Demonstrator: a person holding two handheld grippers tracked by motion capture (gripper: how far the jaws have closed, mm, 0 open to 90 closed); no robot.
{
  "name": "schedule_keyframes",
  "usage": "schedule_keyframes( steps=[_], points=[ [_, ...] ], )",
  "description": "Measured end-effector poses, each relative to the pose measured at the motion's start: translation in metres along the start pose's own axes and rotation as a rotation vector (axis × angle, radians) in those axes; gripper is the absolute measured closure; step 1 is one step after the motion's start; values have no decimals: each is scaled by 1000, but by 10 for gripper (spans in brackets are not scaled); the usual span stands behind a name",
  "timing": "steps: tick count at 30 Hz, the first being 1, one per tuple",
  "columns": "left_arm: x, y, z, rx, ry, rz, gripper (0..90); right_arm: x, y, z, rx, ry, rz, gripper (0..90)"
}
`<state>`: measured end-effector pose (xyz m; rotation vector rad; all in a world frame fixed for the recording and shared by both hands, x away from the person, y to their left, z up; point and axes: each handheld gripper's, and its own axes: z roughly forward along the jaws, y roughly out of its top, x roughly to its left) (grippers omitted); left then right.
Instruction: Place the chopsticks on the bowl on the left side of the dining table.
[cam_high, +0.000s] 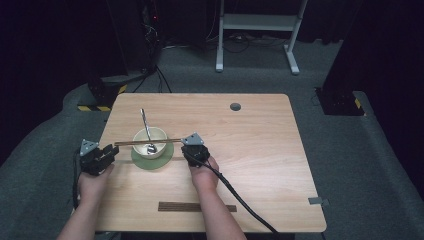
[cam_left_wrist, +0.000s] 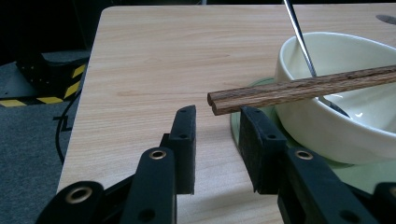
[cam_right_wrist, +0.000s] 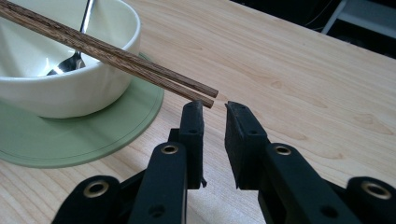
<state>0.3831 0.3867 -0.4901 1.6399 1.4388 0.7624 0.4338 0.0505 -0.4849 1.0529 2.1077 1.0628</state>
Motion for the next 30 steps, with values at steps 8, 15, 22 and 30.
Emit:
schedule_keyframes(
  steps=[8,15,22,30],
  points=[
    [-3,1,3,3,-4,0,683,2,-2,0,-3,-9,4,788],
    [-3,1,4,6,-2,3,715,3,-4,2,-8,-12,-7,846],
    [-4,1,4,3,-1,6,736,4,-2,2,-13,-17,-9,859],
    [-3,1,5,-1,1,-3,763,4,-2,3,-17,-17,-5,858]
  ],
)
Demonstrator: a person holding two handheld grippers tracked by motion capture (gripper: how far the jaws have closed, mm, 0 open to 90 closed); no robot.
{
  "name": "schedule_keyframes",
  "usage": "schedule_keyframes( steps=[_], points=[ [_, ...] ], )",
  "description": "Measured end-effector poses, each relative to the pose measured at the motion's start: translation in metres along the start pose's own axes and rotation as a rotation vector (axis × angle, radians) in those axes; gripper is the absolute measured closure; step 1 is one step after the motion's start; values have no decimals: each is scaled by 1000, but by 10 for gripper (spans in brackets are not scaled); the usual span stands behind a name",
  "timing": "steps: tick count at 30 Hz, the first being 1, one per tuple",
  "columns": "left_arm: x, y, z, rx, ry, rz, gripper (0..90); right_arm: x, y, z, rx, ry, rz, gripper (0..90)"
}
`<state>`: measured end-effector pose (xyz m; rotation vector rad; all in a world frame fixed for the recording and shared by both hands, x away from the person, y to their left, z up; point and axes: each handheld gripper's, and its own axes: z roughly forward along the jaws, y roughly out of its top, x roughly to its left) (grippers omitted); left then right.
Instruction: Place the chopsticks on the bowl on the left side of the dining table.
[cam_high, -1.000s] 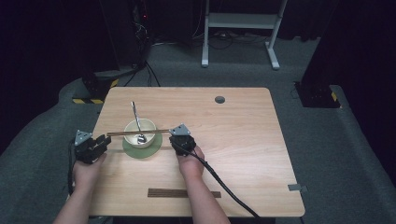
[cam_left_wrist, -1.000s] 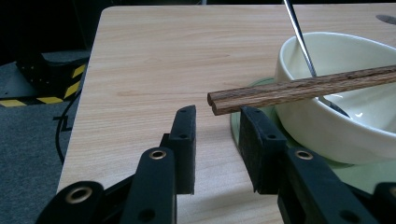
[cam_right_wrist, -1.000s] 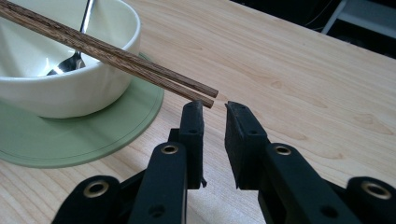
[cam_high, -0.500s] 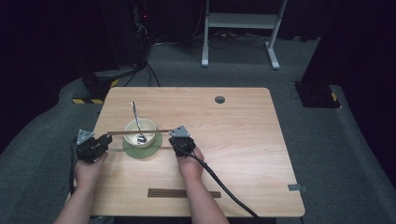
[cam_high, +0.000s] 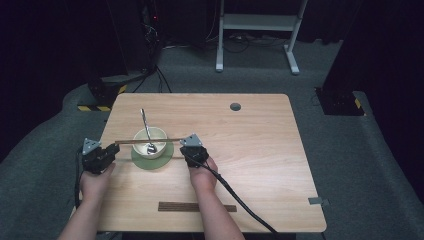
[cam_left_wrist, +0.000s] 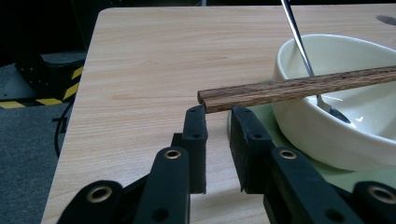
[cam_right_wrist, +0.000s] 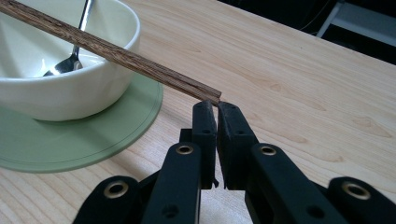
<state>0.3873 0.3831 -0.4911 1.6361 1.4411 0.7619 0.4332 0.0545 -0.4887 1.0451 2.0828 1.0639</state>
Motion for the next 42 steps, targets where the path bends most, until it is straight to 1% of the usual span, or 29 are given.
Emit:
schedule_keyframes(
  steps=[4,8,10,12,17,20,22,29,33,34,39,42],
  points=[
    [1,0,0,-2,2,-7,765,0,-1,0,-1,1,-12,858],
    [2,0,1,-4,2,-9,765,2,-2,0,1,4,-6,856],
    [4,1,2,-6,11,-9,765,2,-2,1,-2,4,-6,853],
    [5,1,3,-7,7,-21,764,2,-2,0,-2,1,-8,843],
    [3,1,4,-6,7,-6,746,2,-2,0,-1,-1,-7,816],
    [3,1,4,-7,3,-15,753,2,-2,0,-3,-4,-1,815],
    [3,1,4,-7,4,-8,759,1,-2,0,-3,-4,3,816],
    [2,1,4,-8,4,-6,762,0,-2,0,-4,-6,0,814],
    [3,1,4,-8,6,-14,754,0,-2,0,-8,-4,-4,811],
    [4,1,4,-7,6,-14,750,1,-2,0,-6,-3,1,811],
    [4,1,3,-9,8,-19,740,2,-2,0,-5,-1,-8,811],
    [4,1,3,-9,9,-24,713,2,-2,-2,-2,6,2,774]
  ],
)
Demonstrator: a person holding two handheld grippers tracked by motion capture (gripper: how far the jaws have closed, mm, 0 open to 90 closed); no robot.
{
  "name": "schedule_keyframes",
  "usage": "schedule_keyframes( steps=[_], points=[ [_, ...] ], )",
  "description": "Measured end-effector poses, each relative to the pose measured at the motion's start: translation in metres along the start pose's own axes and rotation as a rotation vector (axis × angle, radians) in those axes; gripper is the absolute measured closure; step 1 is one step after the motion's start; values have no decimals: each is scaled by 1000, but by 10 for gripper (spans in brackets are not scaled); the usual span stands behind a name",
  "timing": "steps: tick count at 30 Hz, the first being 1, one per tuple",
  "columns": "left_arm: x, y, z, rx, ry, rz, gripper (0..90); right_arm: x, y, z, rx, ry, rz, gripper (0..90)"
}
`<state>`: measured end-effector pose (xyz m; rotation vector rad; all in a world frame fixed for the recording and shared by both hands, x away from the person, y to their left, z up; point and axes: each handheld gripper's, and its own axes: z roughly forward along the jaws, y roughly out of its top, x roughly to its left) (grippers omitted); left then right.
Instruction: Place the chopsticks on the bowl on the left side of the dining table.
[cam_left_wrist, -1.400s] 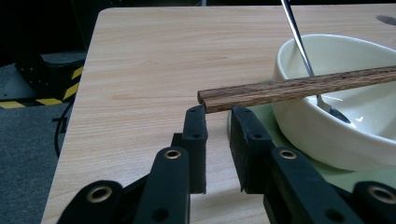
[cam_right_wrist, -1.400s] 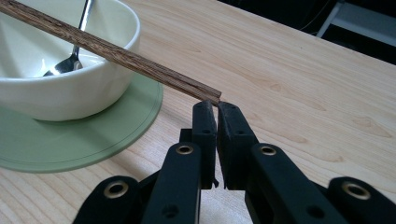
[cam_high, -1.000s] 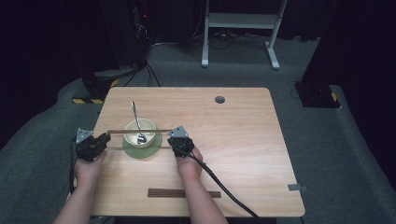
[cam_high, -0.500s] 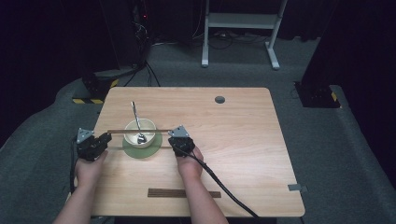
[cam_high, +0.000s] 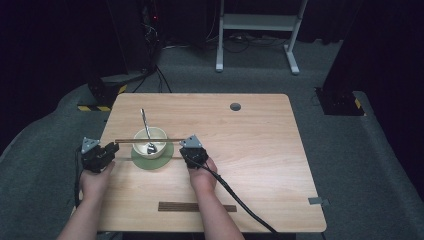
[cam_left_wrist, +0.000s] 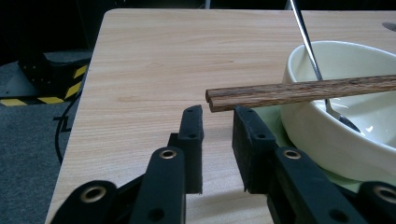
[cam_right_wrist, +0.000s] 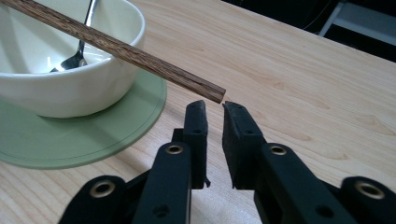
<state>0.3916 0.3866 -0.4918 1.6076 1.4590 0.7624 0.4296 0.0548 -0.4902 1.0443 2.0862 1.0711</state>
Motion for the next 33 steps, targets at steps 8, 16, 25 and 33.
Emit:
schedule_keyframes(
  steps=[8,16,25,33],
  points=[
    [-5,-1,-10,-14,8,15,556,-10,2,-20,-11,46,15,438],
    [-26,-14,-35,36,-78,75,374,-50,-28,-64,-11,72,57,306],
    [-66,-36,-46,143,-113,121,265,-125,-97,-112,85,-10,110,263],
    [-92,-63,-48,269,-80,187,168,-173,-143,-135,229,-109,150,190]
  ],
)
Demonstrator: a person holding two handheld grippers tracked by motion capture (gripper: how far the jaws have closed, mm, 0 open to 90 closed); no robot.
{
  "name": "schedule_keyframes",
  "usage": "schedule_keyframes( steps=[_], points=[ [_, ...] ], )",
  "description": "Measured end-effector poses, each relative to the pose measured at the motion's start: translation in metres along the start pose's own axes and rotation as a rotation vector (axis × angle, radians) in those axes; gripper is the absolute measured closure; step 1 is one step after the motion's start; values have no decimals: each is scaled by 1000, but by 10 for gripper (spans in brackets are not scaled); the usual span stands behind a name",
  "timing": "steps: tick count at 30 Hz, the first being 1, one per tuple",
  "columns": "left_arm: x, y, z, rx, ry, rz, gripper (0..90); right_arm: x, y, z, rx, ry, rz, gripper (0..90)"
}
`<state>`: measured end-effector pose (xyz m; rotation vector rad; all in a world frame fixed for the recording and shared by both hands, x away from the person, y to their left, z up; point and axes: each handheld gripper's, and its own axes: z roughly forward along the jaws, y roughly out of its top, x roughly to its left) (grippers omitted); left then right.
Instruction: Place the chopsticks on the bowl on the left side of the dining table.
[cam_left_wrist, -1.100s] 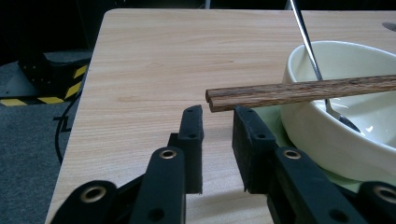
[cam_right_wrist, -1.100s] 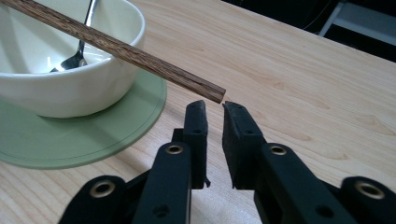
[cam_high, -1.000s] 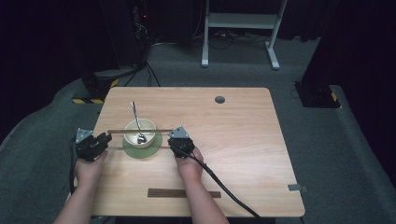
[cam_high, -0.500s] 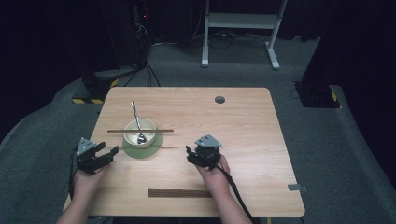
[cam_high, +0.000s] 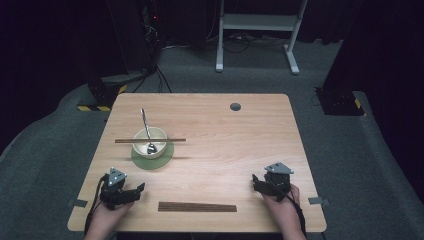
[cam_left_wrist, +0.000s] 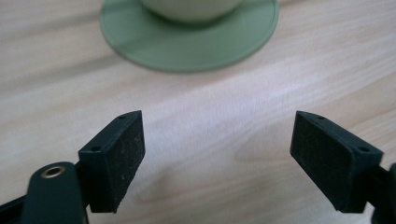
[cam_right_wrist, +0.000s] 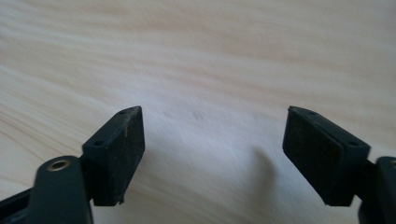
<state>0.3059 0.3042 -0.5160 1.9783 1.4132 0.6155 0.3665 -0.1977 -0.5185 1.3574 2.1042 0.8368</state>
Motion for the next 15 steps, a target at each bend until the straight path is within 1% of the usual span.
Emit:
schedule_keyframes(
  steps=[1,2,3,4,6,12,15],
  points=[
    [-1,-3,4,18,12,4,152,-2,-3,1,13,4,17,172],
    [-1,-6,7,14,7,-8,142,-5,-6,1,14,29,52,170],
    [0,-6,8,10,-7,-22,117,-6,-7,1,13,36,60,173],
    [0,-6,8,10,-4,-17,125,-6,-7,0,14,35,49,171],
    [0,-5,9,7,-11,-13,127,-4,-7,0,13,48,38,170],
    [1,-5,9,4,-24,-4,139,-4,-7,1,15,44,41,158],
    [1,-5,9,8,-30,2,140,-2,-6,1,17,35,49,151]
  ],
)
